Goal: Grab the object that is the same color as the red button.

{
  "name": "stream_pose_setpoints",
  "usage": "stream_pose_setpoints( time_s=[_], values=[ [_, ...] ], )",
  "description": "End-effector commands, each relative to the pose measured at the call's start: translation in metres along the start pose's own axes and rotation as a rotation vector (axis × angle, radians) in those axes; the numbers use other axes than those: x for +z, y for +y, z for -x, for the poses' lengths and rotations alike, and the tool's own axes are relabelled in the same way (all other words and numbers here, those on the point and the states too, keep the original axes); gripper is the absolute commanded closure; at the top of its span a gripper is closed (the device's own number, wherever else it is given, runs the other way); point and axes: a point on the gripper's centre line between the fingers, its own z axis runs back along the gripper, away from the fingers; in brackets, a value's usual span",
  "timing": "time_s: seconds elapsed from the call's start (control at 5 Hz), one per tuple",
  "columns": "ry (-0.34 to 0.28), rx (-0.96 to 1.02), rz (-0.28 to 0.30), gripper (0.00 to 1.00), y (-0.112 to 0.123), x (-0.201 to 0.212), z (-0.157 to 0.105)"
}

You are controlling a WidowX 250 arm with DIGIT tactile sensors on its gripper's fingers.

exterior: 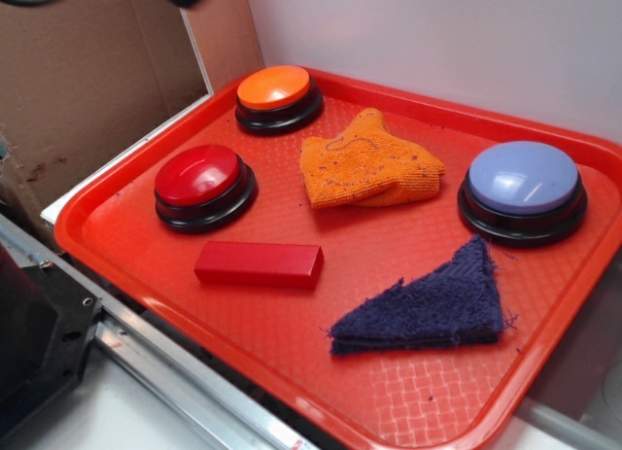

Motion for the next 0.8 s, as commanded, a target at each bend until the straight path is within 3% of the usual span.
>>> stream_pose_setpoints(
  time_s=[0.0,0.2,0.6],
  values=[
    [0.045,-0.503,-0.018,0.00,-0.053,-0.053,-0.002],
    [0.095,-0.615,-0.038,0.00,-0.057,-0.079,0.013],
    [0.188,-0.634,0.032,0.00,-0.045,-0.136,0.031]
  ],
)
